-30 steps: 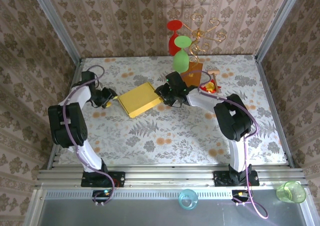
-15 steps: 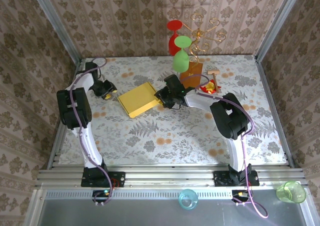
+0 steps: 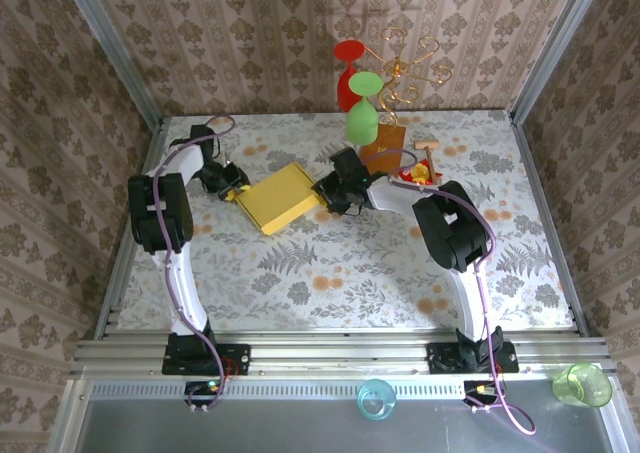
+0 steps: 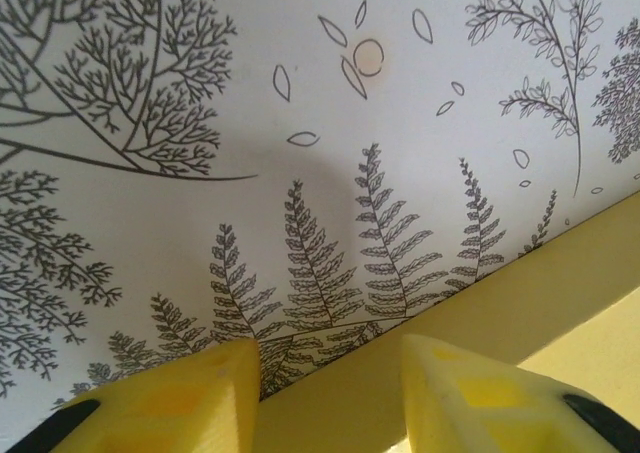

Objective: Fold the paper box

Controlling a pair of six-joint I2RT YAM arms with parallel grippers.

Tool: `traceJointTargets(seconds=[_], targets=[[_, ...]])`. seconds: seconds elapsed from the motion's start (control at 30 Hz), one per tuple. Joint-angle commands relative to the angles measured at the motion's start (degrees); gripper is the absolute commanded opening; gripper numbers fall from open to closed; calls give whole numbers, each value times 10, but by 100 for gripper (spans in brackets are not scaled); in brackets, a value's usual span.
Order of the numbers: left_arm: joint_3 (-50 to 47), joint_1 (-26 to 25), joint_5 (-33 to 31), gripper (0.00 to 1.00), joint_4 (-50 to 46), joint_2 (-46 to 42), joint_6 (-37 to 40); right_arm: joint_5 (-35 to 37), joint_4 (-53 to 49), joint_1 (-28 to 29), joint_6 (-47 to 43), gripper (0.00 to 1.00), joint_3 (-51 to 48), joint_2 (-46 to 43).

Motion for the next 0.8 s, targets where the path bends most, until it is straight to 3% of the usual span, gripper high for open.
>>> traceJointTargets(seconds=[0.0, 0.23, 0.77], targets=[[-2, -4, 7, 41, -15, 0, 13, -6, -1, -1, -4, 40, -12, -17], [-8, -12, 14, 40, -19, -12, 10, 10, -6, -3, -14, 48, -53, -89], [-19, -22, 16, 38, -21, -19, 10, 5, -37, -14, -46, 44, 21, -21]])
